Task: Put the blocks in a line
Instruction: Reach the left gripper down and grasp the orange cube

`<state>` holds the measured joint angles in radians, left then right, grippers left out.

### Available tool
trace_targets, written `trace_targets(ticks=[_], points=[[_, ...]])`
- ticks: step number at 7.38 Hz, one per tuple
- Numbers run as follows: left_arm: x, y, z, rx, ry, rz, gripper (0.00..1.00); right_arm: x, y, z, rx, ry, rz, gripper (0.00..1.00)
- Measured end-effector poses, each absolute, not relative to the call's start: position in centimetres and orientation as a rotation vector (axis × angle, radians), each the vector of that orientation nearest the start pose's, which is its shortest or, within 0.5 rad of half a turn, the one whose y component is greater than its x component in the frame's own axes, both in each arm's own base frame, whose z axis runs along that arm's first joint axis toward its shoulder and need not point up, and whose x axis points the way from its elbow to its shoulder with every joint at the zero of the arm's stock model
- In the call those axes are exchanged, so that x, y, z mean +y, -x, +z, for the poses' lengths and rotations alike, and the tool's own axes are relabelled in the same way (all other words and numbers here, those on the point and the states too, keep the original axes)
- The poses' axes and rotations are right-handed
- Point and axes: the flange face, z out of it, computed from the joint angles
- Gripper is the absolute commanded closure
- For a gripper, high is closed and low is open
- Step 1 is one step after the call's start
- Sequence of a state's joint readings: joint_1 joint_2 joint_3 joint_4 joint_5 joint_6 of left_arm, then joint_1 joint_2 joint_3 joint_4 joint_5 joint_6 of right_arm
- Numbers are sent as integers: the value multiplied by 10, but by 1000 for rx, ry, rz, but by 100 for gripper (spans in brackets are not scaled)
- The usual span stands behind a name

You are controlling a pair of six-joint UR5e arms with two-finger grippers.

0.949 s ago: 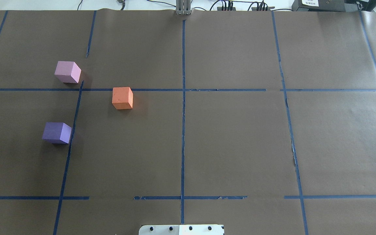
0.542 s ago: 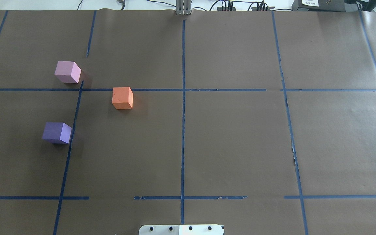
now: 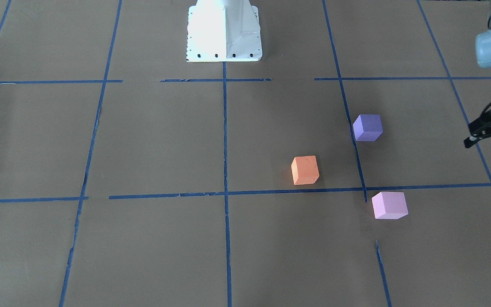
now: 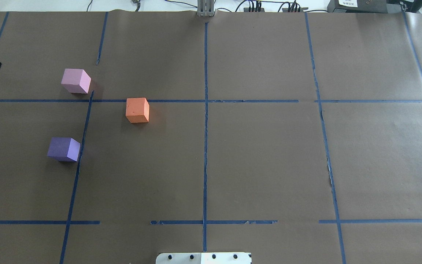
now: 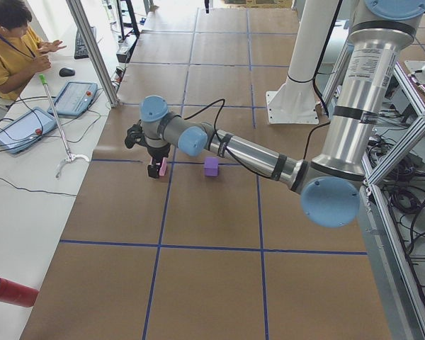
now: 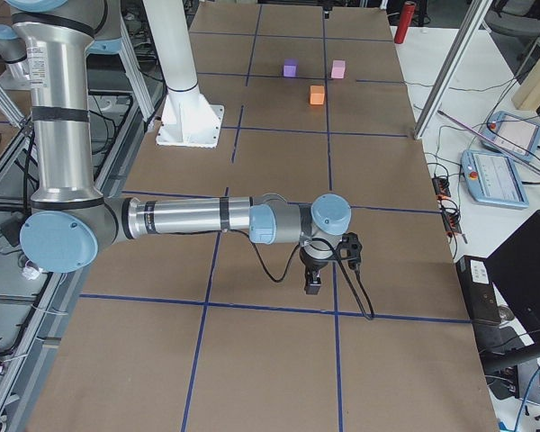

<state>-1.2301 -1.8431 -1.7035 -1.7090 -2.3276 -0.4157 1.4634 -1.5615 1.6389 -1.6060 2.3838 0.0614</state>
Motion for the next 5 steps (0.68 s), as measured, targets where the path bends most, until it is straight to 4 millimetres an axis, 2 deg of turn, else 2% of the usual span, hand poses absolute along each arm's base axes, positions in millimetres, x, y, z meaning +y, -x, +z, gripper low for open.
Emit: trace_targets(ticks=[1,2,3,5], points=[[-588,-205,387,883,-181,111,0,-501,-7,622,-813,29,-60,0],[-580,-271,357,884,-150,86,0,-501,-7,622,-813,30,-60,0],[-569,-326,334,893,-108,60,0,-501,-7,622,-813,29,-60,0],[-553,-411,300,898,-31,-12,0,-501,-7,622,-813,29,-60,0]])
